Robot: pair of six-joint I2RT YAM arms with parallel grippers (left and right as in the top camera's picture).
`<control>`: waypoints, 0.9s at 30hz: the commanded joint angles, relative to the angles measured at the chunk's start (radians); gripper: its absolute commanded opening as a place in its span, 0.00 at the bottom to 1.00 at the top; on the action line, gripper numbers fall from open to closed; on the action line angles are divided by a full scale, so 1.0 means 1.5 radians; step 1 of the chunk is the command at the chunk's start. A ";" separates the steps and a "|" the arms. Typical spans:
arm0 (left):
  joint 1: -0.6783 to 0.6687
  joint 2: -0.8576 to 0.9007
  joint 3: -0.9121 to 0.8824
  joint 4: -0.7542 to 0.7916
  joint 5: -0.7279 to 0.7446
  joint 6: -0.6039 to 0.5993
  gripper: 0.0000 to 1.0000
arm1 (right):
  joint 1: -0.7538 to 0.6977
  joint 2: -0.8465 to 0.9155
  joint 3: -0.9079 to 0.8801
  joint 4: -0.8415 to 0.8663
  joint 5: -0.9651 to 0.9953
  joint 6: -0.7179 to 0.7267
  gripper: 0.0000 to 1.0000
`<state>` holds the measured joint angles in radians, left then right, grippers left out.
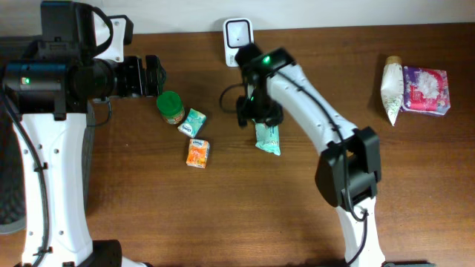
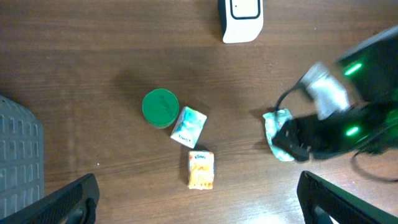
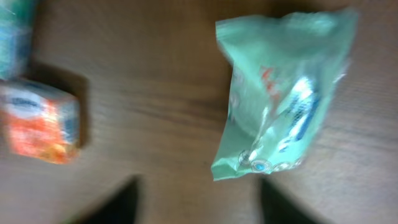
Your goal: Scan the item barcode
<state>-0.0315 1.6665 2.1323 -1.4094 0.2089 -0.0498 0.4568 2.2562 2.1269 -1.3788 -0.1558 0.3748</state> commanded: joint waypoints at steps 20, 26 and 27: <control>0.001 0.001 0.003 0.002 0.002 -0.004 0.99 | -0.047 -0.008 -0.245 0.206 -0.037 -0.087 0.04; 0.001 0.001 0.003 0.002 0.002 -0.004 0.99 | -0.047 -0.015 -0.091 0.229 -0.041 -0.070 0.04; 0.001 0.001 0.003 0.002 0.002 -0.004 0.99 | -0.047 -0.015 -0.067 0.272 -0.040 -0.070 0.04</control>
<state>-0.0315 1.6665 2.1323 -1.4094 0.2089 -0.0494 0.3767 2.2562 1.9423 -1.0412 -0.2054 0.2623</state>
